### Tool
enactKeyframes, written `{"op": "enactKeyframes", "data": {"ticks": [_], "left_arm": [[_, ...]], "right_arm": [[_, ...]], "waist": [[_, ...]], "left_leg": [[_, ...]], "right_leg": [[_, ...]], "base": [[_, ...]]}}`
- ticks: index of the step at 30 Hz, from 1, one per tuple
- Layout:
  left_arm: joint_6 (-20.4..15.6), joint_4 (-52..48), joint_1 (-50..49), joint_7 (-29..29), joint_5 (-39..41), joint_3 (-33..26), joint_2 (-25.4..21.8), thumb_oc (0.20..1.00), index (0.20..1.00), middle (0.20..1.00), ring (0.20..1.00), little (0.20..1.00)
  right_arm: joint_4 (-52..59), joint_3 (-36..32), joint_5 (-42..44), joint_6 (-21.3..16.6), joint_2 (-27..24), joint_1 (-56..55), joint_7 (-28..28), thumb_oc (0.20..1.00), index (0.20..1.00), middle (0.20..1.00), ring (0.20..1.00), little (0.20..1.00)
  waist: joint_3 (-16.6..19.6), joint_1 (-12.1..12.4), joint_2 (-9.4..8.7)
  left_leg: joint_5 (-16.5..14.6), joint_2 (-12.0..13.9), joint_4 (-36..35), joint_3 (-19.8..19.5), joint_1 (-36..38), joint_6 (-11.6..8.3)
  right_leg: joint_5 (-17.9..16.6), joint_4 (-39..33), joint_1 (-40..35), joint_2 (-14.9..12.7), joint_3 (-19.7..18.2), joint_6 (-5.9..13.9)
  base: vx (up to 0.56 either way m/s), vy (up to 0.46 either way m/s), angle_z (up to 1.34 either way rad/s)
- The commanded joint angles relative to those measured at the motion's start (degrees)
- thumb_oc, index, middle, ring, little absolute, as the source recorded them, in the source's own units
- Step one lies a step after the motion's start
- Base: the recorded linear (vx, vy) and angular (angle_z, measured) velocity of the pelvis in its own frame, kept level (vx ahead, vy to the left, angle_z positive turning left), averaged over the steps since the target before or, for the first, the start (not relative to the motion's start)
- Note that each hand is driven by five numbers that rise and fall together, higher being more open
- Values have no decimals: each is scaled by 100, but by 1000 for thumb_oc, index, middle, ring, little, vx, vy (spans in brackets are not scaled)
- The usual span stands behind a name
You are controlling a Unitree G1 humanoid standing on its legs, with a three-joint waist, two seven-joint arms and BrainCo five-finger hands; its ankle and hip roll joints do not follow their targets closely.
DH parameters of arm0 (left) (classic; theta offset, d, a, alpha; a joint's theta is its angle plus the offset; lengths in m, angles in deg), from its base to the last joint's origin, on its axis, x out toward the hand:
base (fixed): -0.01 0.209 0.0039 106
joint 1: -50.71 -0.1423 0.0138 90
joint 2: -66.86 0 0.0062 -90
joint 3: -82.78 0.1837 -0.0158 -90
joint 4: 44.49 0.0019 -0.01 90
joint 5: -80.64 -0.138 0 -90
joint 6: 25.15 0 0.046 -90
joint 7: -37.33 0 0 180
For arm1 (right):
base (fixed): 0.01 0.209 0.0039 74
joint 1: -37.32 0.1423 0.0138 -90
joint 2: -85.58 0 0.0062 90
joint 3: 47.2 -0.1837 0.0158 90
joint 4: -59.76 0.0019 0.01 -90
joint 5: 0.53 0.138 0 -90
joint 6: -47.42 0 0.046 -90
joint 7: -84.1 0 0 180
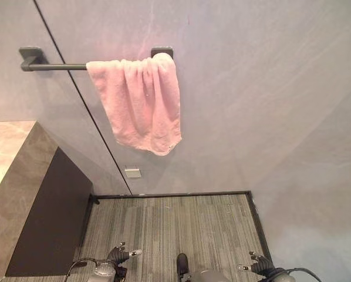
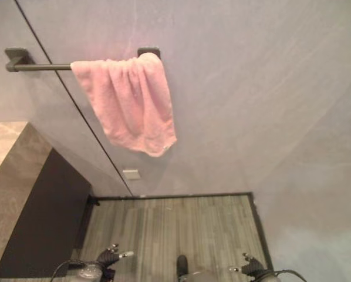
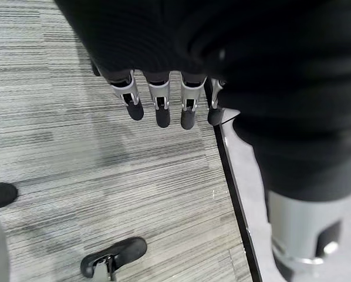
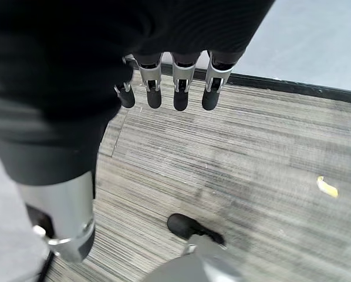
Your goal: Put brush and paste in cup on sink, flatten towel.
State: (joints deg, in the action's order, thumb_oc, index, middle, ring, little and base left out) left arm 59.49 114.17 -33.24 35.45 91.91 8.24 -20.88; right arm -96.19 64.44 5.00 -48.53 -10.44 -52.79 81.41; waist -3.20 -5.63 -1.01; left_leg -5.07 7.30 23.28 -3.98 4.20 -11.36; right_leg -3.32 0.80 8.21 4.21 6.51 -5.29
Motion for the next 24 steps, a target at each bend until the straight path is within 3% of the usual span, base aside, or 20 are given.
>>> {"op": "enactKeyframes", "data": {"ticks": [1,2,5,6,10,11,14,15,17,20,23,24], "left_arm": [[-95,-52,104,-46,106,119,-335,1000,1000,1000,1000,1000],[-96,-26,194,-63,97,159,-332,1000,1000,1000,1000,1000],[-112,21,235,-85,80,185,-328,1000,1000,1000,1000,1000],[-138,31,246,-148,75,238,-348,1000,1000,1000,1000,1000],[-148,-2,206,-180,92,213,-362,1000,1000,1000,1000,1000],[-149,-8,182,-181,64,221,-363,1000,1000,1000,1000,1000],[-167,-125,133,-134,-4,280,-421,1000,1000,1000,1000,1000],[-191,-221,122,-120,-73,355,-479,1000,1000,1000,1000,1000],[-188,-284,119,-118,-72,360,-505,1000,1000,1000,1000,1000],[-201,-518,97,-134,-6,296,-631,1000,1000,1000,1000,1000],[-194,-589,48,-113,-4,279,-662,1000,1000,1000,1000,1000],[-198,-608,8,-113,-42,282,-658,1000,1000,1000,1000,1000]], "right_arm": [[-75,1,-324,-21,-51,-123,85,1000,1000,1000,1000,1000],[-148,-24,-345,-6,-43,-139,133,1000,1000,1000,1000,1000],[-214,-47,-398,7,-46,-150,159,1000,1000,1000,1000,1000],[-315,-15,-638,21,-77,-170,238,1000,1000,1000,1000,1000],[-361,-64,-708,41,-122,-171,253,1000,1000,1000,1000,1000],[-386,-81,-743,49,-137,-171,226,1000,1000,1000,1000,1000],[-398,-55,-907,37,-146,-132,172,1000,1000,1000,1000,1000],[-337,-92,-1003,55,-149,-124,204,1000,1000,1000,1000,1000],[-311,-111,-1020,60,-142,-90,226,1000,1000,1000,1000,1000],[176,-70,-1038,34,-138,1,236,1000,1000,1000,1000,1000],[417,-11,-1055,18,-134,-9,220,1000,1000,1000,1000,1000],[465,15,-1052,-9,-127,-45,226,1000,1000,1000,1000,1000]], "waist": [[-187,-159,-173],[-200,-213,-217],[-209,-178,-278],[-265,-84,-202],[-294,-41,-97],[-297,-17,-60],[-258,62,-64],[-241,61,-100],[-245,85,-105],[-303,86,-68],[-341,73,-42],[-362,68,-14]], "left_leg": [[411,-631,-594,754,-160,608],[247,-390,-1101,1148,-428,734],[135,-230,-1533,1250,-786,786],[1024,296,-2151,1242,-1464,559],[1468,582,-2685,1310,-1596,423],[1548,594,-2596,1304,-1577,408],[1070,260,-1854,976,-1673,550],[797,26,-1544,1038,-1700,686],[674,-61,-1467,1099,-1676,770],[490,-239,-1557,1317,-1435,971],[463,-305,-1647,1354,-1281,1040],[440,-344,-1659,1366,-1243,1064]], "right_leg": [[302,604,135,-200,-261,851],[365,558,67,-354,-210,924],[433,488,-50,-502,-225,991],[567,460,-295,-610,-321,1054],[720,502,-550,-705,-511,1122],[762,547,-632,-761,-580,1157],[818,744,-742,-1039,-789,1308],[733,830,-742,-1227,-882,1404],[613,944,-654,-1336,-935,1455],[-43,1418,-249,-1591,-873,1455],[-128,1674,-125,-1511,-787,1414],[-28,1779,-105,-1362,-749,1411]], "base": [[128,29,17],[97,46,22],[166,151,69],[312,343,61],[223,265,-12],[261,353,-96],[227,396,-92],[223,462,-82],[109,284,-34],[79,330,-28],[60,190,-42],[97,213,-8]]}}
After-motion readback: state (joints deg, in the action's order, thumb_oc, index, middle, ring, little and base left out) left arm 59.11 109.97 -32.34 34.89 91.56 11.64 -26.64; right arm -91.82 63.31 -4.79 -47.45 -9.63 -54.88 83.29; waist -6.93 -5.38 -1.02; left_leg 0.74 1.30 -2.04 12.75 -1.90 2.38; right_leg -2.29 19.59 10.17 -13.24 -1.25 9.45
